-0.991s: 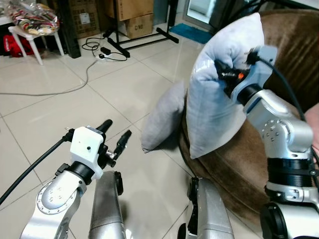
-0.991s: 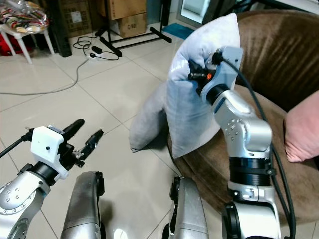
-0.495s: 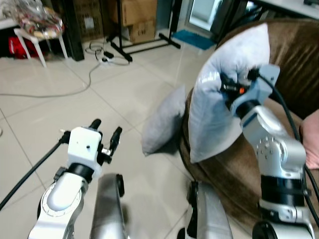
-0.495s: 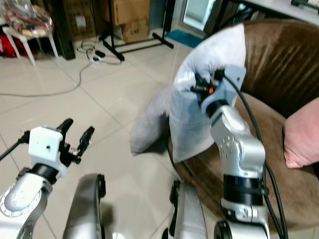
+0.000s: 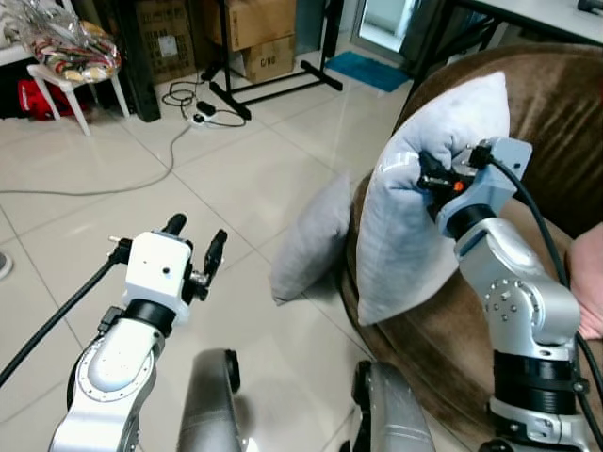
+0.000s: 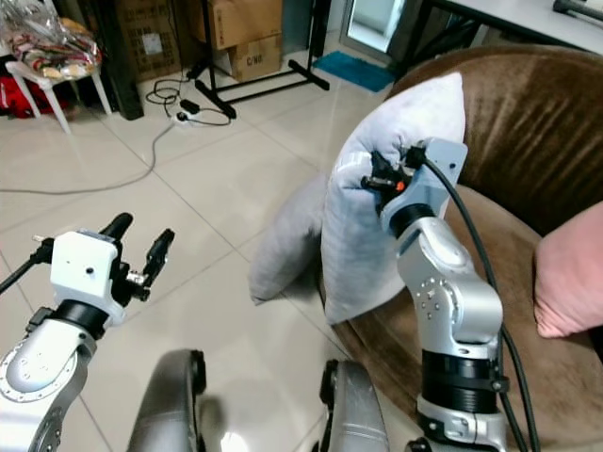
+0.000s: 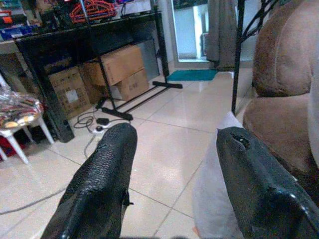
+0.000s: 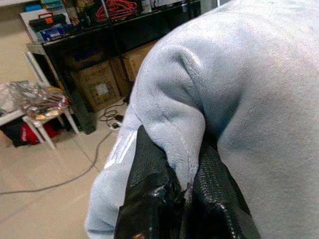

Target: Move the pillow to the sofa from floor

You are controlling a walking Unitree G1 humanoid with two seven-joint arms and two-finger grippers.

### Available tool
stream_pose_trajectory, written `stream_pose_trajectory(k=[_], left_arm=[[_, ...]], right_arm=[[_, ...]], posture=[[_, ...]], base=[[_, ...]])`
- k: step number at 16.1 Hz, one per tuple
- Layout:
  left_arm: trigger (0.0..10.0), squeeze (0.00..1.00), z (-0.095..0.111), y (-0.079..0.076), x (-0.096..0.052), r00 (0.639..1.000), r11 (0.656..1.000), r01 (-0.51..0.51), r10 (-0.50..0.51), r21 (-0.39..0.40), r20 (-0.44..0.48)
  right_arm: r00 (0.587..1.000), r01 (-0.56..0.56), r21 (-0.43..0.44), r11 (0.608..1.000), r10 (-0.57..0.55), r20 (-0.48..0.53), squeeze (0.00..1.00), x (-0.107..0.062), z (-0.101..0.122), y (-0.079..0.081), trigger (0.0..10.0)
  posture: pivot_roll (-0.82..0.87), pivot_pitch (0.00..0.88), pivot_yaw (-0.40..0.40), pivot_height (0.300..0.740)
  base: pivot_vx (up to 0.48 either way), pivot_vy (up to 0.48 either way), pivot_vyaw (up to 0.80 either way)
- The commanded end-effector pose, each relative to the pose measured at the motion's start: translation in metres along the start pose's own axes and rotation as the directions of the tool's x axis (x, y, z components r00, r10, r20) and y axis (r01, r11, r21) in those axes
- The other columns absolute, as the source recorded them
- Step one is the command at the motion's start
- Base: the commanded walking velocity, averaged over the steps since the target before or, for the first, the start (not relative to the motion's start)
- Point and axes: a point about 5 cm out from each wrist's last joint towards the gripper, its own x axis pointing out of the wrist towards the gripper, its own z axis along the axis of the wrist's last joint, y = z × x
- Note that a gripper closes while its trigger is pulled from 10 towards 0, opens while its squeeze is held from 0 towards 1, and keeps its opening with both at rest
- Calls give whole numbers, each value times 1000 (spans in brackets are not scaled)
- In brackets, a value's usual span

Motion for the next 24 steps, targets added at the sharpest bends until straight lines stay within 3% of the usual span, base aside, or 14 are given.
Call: stream_pose_trajectory(k=[1,5,7,8,15,21,24], left_arm=[[10000,0,3,5,3,1000,1000,4,-5,14,10],[10000,0,2,19,9,1000,1000,-5,5,26,11],[10000,0,1,19,12,1000,1000,-2,2,27,11],[10000,0,0,16,14,1000,1000,3,-3,21,13],[10000,0,2,12,16,999,1000,-11,11,4,39],[10000,0,7,12,20,997,999,-41,40,14,59],[10000,0,10,12,23,996,999,-44,43,14,76]], right_arm=[[999,44,11,999,-44,-19,0,-4,-7,-3,10000],[999,48,24,999,-48,-14,0,-9,-10,0,10000],[997,70,-5,998,-70,-23,0,-12,-13,-2,10000],[986,134,-112,985,-144,-79,0,-13,-21,-9,10000],[990,130,3,992,-130,-56,0,-9,-17,-5,10000],[992,121,82,989,-118,-37,0,-8,-14,-6,10000],[989,149,22,989,-149,-20,0,-6,-11,-7,10000]], posture=[[124,0,-11,616],[106,0,30,646],[97,0,42,661],[91,0,44,676],[94,0,24,740],[95,0,17,740],[92,0,18,740]], base=[[0,0,0],[0,0,0],[0,0,0],[0,0,0],[0,0,0],[0,0,0],[0,0,0]])
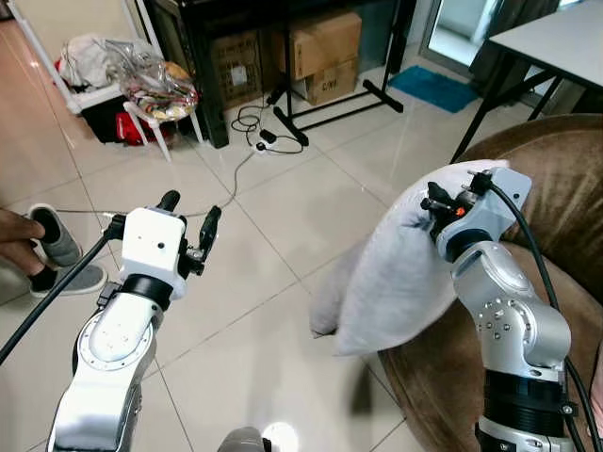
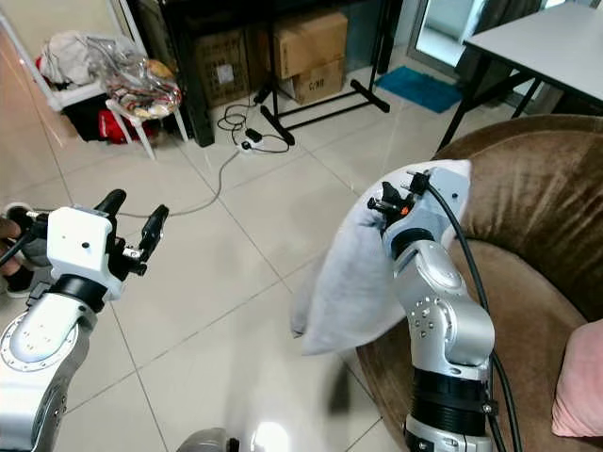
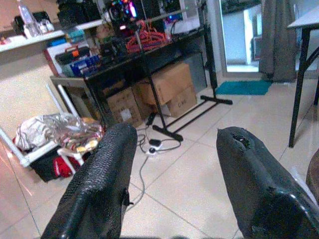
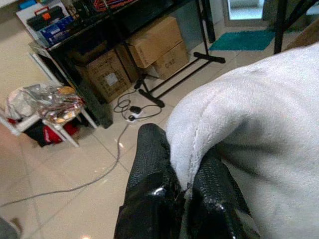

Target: Move the pillow to the sofa from floor

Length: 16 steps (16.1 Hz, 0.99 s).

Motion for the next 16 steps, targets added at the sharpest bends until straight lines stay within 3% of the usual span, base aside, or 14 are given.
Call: stream_pose_trajectory(k=[1,4,16], left_arm=[[10000,0,2,1,2,1000,1000,-10,10,9,9],[10000,0,3,3,3,1000,1000,-16,16,5,16],[10000,0,3,3,3,1000,1000,-9,9,-3,19]], right_arm=[[998,-11,-15,1000,12,68,0,3,14,6,10000],[995,-56,27,998,53,88,0,4,18,11,10000],[992,-88,23,996,85,90,0,6,18,15,10000]], posture=[[92,0,18,740],[92,0,18,740],[100,0,12,740]], base=[[0,0,0],[186,0,-533],[308,0,-800]])
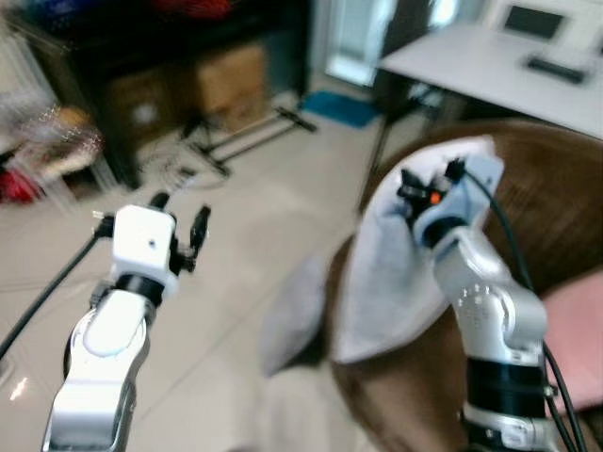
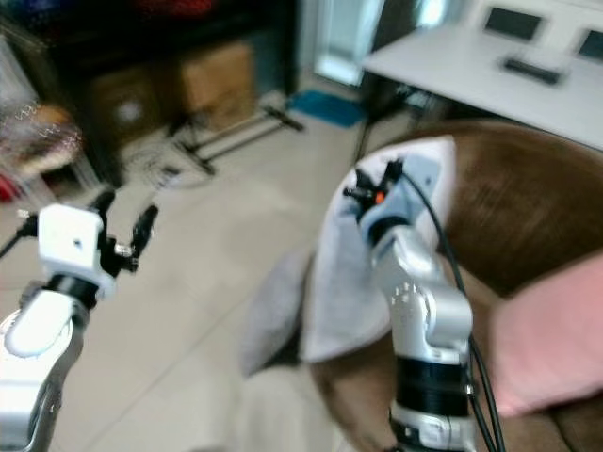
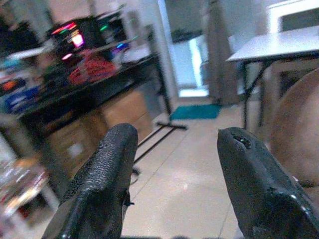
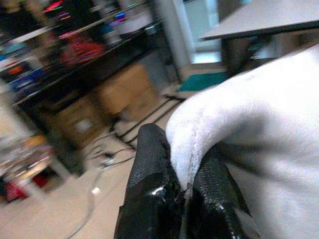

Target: Move the pillow to the sofa from floor

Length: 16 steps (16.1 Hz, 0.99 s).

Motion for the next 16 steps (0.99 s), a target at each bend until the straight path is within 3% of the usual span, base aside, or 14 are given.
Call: stream_pose_trajectory(k=[1,5,13,16], left_arm=[[10000,0,6,-7,3,999,1000,31,-31,-1,31],[10000,0,6,-7,1,999,999,37,-37,1,28],[10000,0,1,-15,-5,995,995,99,-99,28,-7],[10000,0,1,-16,-5,992,991,123,-122,50,-13]], right_arm=[[998,29,2,1000,-30,62,0,-3,13,-10,10000],[998,33,-16,999,-32,62,0,-3,12,-10,10000],[999,-10,-23,1000,11,45,0,-2,9,-5,10000],[997,-75,-85,994,75,2,0,7,6,-2,10000]], posture=[[100,0,12,740],[104,0,8,740],[112,0,0,740],[123,0,-4,740]], base=[[319,0,-800],[316,0,-723],[36,0,0],[0,0,0]])
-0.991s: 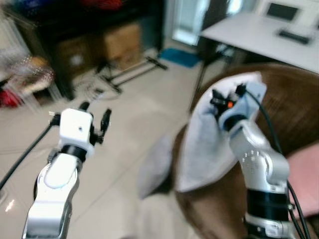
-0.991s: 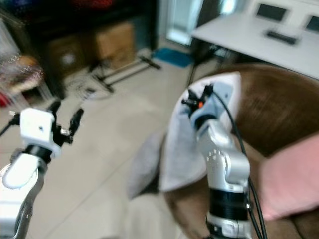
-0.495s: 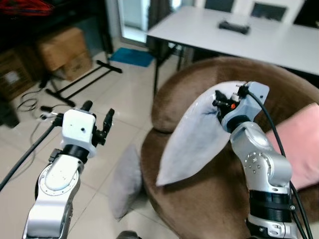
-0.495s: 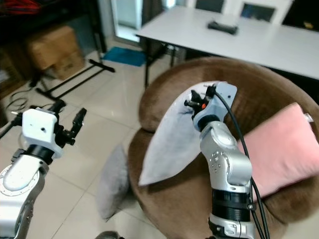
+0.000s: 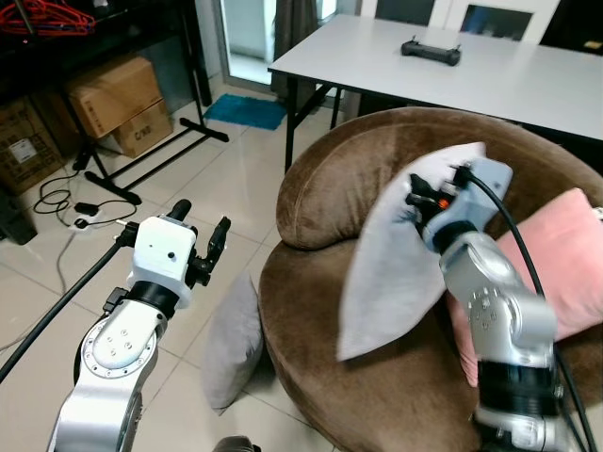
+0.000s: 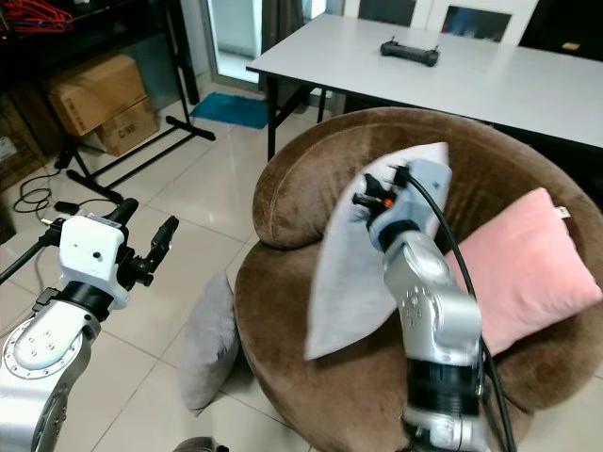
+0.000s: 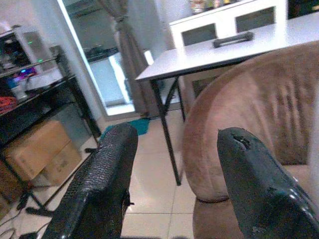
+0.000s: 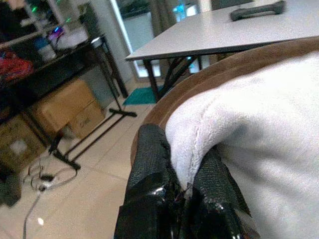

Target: Move the pillow to the sofa from floor

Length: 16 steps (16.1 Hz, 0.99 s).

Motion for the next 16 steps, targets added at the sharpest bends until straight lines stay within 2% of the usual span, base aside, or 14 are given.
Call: stream_pose_trajectory(k=[1,2,3,5,8,11,13,16], left_arm=[[10000,0,3,-1,1,999,999,36,-36,23,1],[10000,0,1,-1,1,998,998,57,-56,25,-13],[10000,0,-5,-2,-1,992,994,107,-105,28,-65],[10000,0,-17,-8,-11,953,965,261,-258,1,-161],[10000,0,-15,-8,-22,909,924,381,-381,-38,-167],[10000,0,-12,-8,-27,878,894,441,-448,-79,-171],[10000,0,-11,-8,-26,874,890,450,-456,-72,-169],[10000,0,-9,-8,-26,871,886,456,-463,-79,-162]], right_arm=[[997,-56,-42,998,57,44,0,8,11,7,10000],[997,-63,-44,997,65,46,0,13,13,6,10000],[996,-70,-49,996,73,49,0,21,17,5,10000],[996,-77,-71,994,80,43,0,35,22,1,10000],[1000,-10,-122,993,11,6,0,49,21,-22,10000],[996,72,-180,981,-80,-40,0,53,15,-53,10000],[979,144,-314,939,-182,-95,0,45,0,-90,10000],[958,213,-404,890,-271,-92,0,33,-2,-122,10000]], posture=[[123,0,-3,740],[126,0,-3,740],[130,0,-3,740],[132,0,-4,740],[136,0,-5,740],[140,0,-9,740],[135,0,-10,740],[134,0,-12,740]], base=[[0,0,0],[0,0,0],[0,0,0],[0,0,0],[0,0,0],[0,0,0],[0,0,0],[0,0,0]])
